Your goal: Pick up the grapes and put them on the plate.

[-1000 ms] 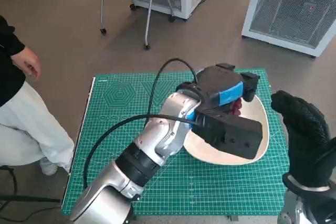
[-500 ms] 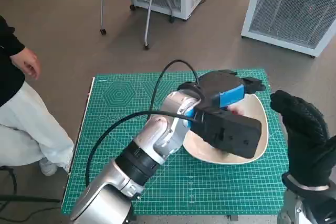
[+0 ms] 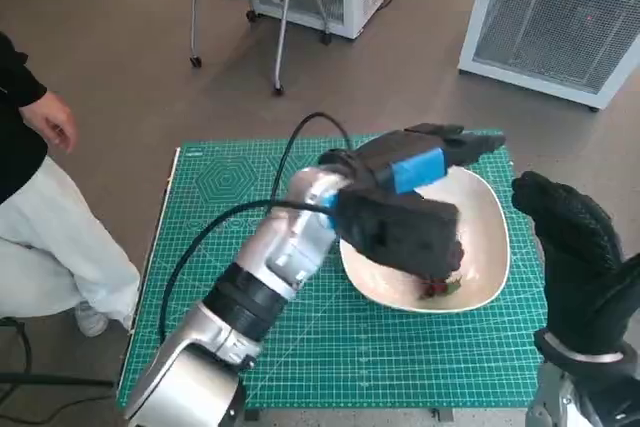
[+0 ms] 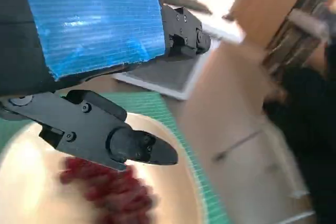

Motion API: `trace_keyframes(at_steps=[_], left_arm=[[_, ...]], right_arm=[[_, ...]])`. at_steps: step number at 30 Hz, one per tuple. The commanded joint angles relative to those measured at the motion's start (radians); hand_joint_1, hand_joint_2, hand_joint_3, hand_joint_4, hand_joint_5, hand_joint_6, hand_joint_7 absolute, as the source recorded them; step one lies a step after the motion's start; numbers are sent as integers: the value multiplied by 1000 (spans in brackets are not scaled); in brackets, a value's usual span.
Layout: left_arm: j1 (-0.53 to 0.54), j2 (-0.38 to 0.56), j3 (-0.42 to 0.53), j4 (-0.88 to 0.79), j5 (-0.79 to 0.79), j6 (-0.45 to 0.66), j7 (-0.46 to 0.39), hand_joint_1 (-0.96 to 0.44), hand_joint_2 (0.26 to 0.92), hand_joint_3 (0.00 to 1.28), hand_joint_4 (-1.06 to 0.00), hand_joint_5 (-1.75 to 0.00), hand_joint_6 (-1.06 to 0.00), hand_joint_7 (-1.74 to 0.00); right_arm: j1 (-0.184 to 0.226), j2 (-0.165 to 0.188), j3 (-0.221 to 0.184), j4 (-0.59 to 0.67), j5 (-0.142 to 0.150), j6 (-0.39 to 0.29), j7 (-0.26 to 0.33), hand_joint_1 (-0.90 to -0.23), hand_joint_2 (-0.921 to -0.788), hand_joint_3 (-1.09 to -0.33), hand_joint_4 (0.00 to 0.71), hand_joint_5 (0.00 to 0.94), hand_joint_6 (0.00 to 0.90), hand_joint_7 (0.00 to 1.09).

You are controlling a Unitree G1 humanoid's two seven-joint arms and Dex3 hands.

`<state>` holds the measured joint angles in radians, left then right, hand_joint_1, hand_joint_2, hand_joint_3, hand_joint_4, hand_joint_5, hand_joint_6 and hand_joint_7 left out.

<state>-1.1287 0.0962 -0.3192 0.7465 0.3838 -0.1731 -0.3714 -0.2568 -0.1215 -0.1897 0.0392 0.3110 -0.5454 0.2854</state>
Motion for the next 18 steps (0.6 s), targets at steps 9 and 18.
trace_keyframes(at_steps=[9, 18], left_arm=[[205, 57, 348, -6, -504, -121, -231, -599, 921, 199, -65, -10, -217, -19], [354, 79, 518, -47, -749, -151, -381, -431, 921, 232, -141, -30, -268, -35]], right_arm=[[-5, 5, 5, 6, -11, 11, -9, -510, -921, -557, 452, 3, 93, 609], [-15, 1, 7, 12, -20, 11, -7, -513, -921, -553, 455, 4, 91, 602]])
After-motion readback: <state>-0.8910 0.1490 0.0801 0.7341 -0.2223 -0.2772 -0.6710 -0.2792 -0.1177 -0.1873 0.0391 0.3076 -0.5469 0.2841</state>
